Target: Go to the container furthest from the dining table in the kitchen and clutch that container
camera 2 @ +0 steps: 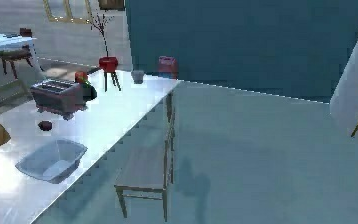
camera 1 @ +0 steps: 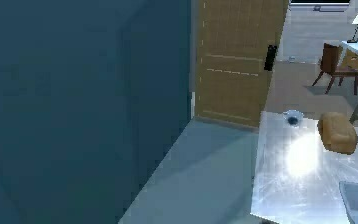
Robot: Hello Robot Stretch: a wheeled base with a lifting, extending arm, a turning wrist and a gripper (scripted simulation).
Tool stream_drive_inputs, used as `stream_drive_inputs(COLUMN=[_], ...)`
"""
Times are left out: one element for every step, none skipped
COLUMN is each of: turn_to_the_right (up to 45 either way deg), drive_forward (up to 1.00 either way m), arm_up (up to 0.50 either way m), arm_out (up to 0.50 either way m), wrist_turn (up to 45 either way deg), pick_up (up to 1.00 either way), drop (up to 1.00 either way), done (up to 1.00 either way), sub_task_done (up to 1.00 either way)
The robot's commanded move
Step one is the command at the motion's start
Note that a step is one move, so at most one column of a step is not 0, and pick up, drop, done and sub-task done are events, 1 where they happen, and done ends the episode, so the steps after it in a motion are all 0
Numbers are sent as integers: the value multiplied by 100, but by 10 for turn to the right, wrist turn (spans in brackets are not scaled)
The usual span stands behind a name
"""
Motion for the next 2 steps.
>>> stream_drive_inputs(turn_to_the_right=[0,-450], drive_forward=[55,0], arm_up=[0,0], arm_out=[0,0], wrist_turn=[0,0], pick_up=[0,0], drop=[0,0], done=[0,0], sub_task_done=[0,0])
